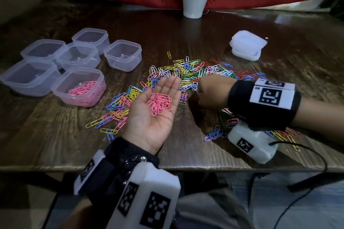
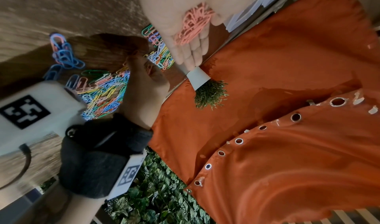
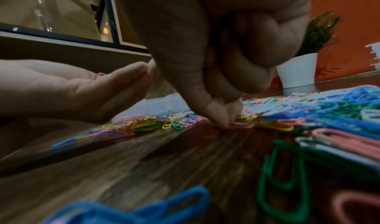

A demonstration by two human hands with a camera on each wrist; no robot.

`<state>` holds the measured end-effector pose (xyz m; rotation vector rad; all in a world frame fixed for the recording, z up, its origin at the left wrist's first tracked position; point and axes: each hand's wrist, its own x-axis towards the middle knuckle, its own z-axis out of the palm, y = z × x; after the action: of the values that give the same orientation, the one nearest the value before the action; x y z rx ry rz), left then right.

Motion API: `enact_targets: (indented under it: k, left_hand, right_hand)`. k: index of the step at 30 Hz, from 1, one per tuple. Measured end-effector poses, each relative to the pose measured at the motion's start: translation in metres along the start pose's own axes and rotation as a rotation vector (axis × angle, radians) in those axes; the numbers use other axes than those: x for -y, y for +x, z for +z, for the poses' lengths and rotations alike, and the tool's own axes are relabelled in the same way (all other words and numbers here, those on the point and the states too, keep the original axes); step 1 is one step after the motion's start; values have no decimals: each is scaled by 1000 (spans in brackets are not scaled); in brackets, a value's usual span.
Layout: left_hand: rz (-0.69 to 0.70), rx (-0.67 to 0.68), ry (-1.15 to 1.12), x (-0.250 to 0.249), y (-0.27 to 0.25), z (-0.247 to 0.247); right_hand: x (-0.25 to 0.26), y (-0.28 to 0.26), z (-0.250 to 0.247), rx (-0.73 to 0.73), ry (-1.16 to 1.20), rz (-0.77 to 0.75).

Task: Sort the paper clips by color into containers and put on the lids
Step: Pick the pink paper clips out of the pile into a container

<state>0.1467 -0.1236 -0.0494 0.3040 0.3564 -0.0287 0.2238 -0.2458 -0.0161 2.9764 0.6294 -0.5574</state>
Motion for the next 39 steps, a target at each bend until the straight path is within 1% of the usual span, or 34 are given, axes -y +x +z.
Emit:
enact_targets:
  k: [3, 4, 6, 8, 9, 10, 12, 13, 14, 15, 16, 18, 19, 20, 21, 23, 24, 25, 26, 27, 29, 31, 32, 34, 35, 36, 39]
  left_hand:
    - [-7, -8, 15, 2, 0, -2]
    - [-5, -11, 22, 2, 0, -2]
    - [9, -25, 31, 2, 0, -3]
    - [19, -37, 33, 4, 2, -3]
    - [18, -42, 32, 7, 3, -2]
    - [14, -48, 33, 9, 5, -2]
    - [-11, -62, 43, 14, 6, 0]
    - [-17, -69, 42, 15, 8, -1]
    - [-18, -73, 28, 16, 9, -2]
    - [-19, -69, 3, 15, 9, -4]
    - [-22, -64, -19, 13, 9, -6]
    - [-51, -55, -52, 5, 6, -10]
    - [-67, -55, -56, -1, 3, -11]
    - [-65, -55, -65, -11, 1, -14]
    - [-37, -53, -77, -22, -3, -17]
    - [24, -33, -48, -53, -14, -28]
    - [21, 17, -59, -71, -18, -36]
    - [-13, 92, -96, -88, -23, -44]
    - [-62, 148, -120, -102, -30, -50]
    - [-84, 149, -109, -114, -35, -54]
    - [-98, 96, -67, -130, -42, -64]
    - [-110, 101, -90, -134, -45, -69]
    - [-80, 79, -100, -132, -45, -70]
    - [40, -10, -146, -126, -45, -68]
    - [91, -20, -168, -123, -44, -67]
    - [114, 4, -192, -121, -43, -66]
    - [130, 64, -213, -116, -41, -64]
  right_hand:
    - [-7, 3, 0, 68, 94, 2]
    - [-10, 2, -4, 80, 155, 0]
    - [-9, -2, -18, 43, 362, -19]
    - [-1, -11, -32, 10, 585, -96]
    - [6, -15, -35, 28, 621, -160]
    - [15, -20, -35, 54, 579, -226]
    - [31, -26, -30, 60, 322, -330]
    - [33, -26, -30, 16, 201, -365]
    - [33, -26, -32, -46, 154, -387]
    - [30, -25, -37, -109, 176, -394]
    - [24, -24, -44, -178, 247, -392]
    - [11, -17, -56, -368, 468, -383]
    - [5, -12, -60, -452, 535, -374]
    - [2, -6, -61, -491, 541, -355]
    - [3, 0, -59, -472, 486, -341]
    - [12, 12, -51, -304, 294, -347]
    - [22, 18, -45, -205, 203, -372]
    - [33, 23, -40, -118, 129, -415]
    - [45, 28, -35, -63, 81, -472]
    - [57, 33, -30, -42, 53, -532]
    - [81, 38, -24, -41, 47, -629]
    - [98, 41, -20, -15, 48, -701]
    - [104, 42, -18, 12, 16, -735]
    - [106, 46, -15, 26, -91, -789]
    - [103, 48, -14, 6, -134, -794]
    - [97, 49, -14, -16, -149, -779]
    - [74, 51, -17, -40, -73, -639]
